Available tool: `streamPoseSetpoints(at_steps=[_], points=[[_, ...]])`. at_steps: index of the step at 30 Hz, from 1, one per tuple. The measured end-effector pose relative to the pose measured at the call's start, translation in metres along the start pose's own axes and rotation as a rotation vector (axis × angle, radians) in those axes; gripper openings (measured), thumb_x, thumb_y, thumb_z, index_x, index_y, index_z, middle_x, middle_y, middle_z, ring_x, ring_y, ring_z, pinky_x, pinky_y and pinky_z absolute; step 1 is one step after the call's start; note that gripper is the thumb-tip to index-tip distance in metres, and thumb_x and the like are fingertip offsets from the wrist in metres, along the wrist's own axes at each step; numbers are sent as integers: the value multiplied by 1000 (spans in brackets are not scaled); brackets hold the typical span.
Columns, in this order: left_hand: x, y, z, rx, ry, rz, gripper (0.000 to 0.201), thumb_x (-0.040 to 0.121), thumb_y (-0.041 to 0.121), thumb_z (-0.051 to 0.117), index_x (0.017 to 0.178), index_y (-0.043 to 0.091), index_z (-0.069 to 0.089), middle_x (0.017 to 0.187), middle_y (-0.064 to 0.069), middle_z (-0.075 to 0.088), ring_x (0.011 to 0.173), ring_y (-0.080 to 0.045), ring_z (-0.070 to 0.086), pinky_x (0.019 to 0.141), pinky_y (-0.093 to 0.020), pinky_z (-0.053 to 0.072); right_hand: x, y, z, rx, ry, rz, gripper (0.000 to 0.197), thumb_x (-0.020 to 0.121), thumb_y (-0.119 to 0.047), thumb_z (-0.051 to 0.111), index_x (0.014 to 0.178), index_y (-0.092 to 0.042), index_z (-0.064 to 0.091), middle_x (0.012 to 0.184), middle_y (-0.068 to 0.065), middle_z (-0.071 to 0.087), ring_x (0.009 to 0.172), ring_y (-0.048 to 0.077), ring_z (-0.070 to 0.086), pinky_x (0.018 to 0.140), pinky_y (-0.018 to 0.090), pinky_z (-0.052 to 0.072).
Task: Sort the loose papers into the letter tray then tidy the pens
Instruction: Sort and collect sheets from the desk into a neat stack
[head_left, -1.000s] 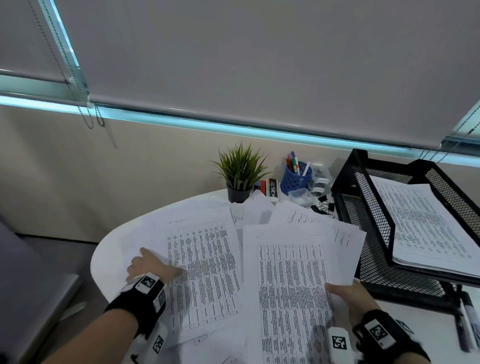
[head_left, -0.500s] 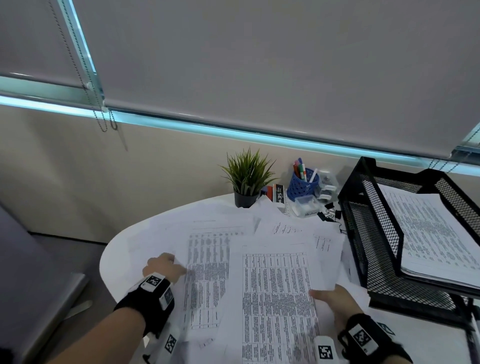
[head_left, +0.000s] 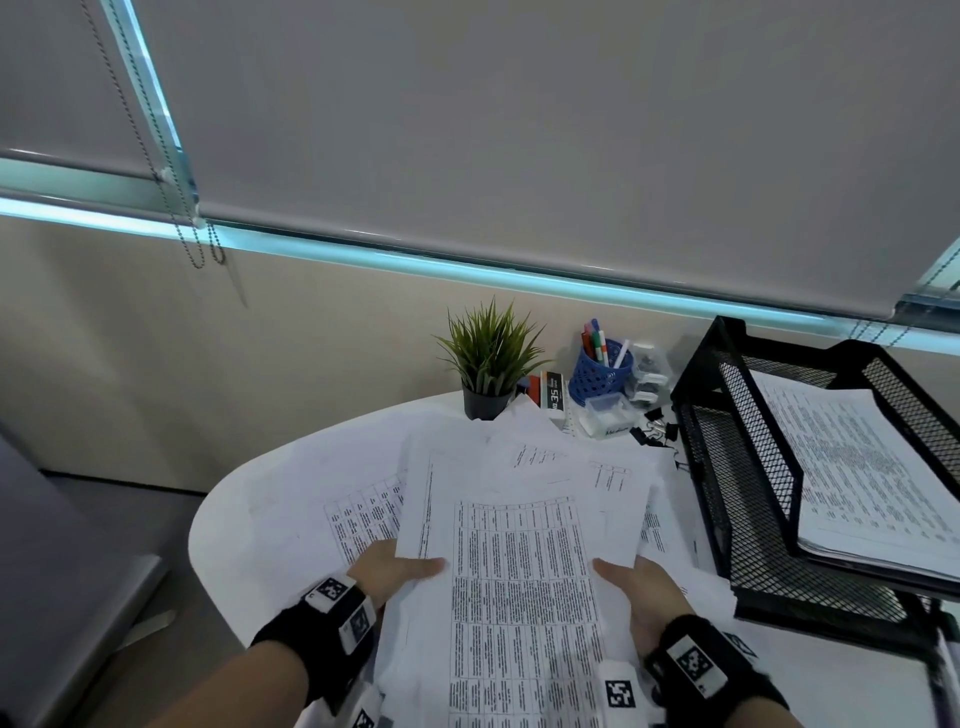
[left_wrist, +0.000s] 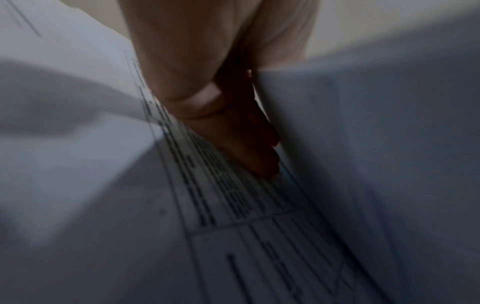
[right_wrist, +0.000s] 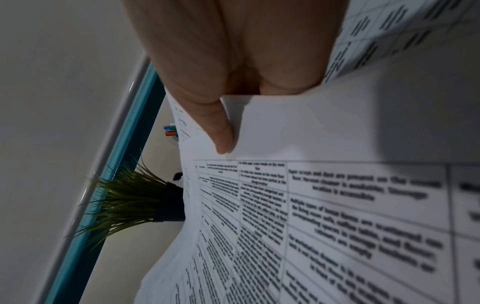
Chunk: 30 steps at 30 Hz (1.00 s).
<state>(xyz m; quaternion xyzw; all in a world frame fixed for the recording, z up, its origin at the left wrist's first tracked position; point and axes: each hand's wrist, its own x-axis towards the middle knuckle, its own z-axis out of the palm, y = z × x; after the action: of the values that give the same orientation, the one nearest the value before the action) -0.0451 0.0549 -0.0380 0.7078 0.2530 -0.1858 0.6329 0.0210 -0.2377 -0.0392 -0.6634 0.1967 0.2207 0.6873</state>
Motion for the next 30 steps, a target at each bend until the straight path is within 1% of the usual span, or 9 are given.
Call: streamPoseSetpoints(at_steps=[2, 4, 7, 13, 17, 21, 24, 27, 30], points=[[0, 2, 3, -3, -60, -9, 66, 43, 44, 90, 98, 14, 68, 84, 7, 71, 85, -16, 66, 81, -27, 50, -2, -3, 3, -13, 6, 1, 31, 91, -3, 57, 122, 3, 57, 117, 19, 64, 110, 34, 58, 102, 45, 40], [-1, 5, 7, 38, -59, -18, 53, 65, 24, 83, 112, 9, 65, 94, 3, 69, 85, -14, 62, 84, -24, 45, -5, -6, 6, -15, -4, -1, 32, 92, -4, 56, 123, 1, 55, 118, 18, 63, 109, 33, 58, 97, 42, 42], [2, 7, 14, 111, -1, 0, 47, 74, 8, 76, 118, 3, 60, 105, -8, 65, 94, -18, 57, 83, -23, 43, -7, -8, 11, -56, -45, -5, 36, 89, -4, 61, 124, -5, 54, 118, 14, 64, 109, 31, 58, 98, 41, 43], [4, 16, 7, 126, 14, 18, 34, 56, 9, 78, 86, 9, 63, 81, -4, 65, 85, -24, 60, 77, -31, 50, -19, -6, 23, -81, -106, 1, 68, 51, -18, 89, 113, -7, 64, 109, 10, 70, 103, 27, 63, 99, 44, 44], [-4, 22, -4, -61, -12, 81, 30, 65, -2, 80, 84, 15, 63, 75, 8, 69, 78, -12, 62, 81, -29, 49, -28, -18, 24, 58, -147, 23, 55, 62, -3, 81, 115, -2, 63, 105, 14, 71, 100, 31, 63, 95, 43, 44], [-14, 41, -11, -138, -79, 188, 76, 28, 36, 94, 98, 18, 68, 96, 2, 74, 96, -15, 66, 100, -40, 44, -37, -40, 31, 141, -287, -26, 75, 47, -16, 92, 116, -6, 63, 111, 17, 69, 108, 38, 62, 102, 59, 39], [-25, 71, -12, -217, -63, 271, 66, 31, 32, 95, 90, 19, 67, 88, -1, 74, 87, -12, 67, 102, -41, 41, -39, -63, 36, 104, -224, -196, 101, 25, -35, 97, 117, -13, 62, 112, 3, 70, 112, 23, 58, 107, 40, 34], [-33, 103, -18, -275, -6, 416, 71, 23, 39, 95, 86, 18, 70, 87, -3, 75, 84, -17, 71, 97, -43, 47, -55, -100, 39, 80, -214, -347, 86, 31, -32, 94, 107, -14, 61, 94, -8, 73, 93, 5, 63, 83, 16, 45], [-36, 125, -24, -278, 5, 520, 64, 40, 27, 92, 99, 20, 67, 94, 4, 74, 90, -9, 70, 89, -34, 51, -57, -125, 38, 31, -166, -447, 83, 40, -33, 90, 109, -5, 54, 92, -6, 68, 86, 1, 62, 88, 18, 45]])
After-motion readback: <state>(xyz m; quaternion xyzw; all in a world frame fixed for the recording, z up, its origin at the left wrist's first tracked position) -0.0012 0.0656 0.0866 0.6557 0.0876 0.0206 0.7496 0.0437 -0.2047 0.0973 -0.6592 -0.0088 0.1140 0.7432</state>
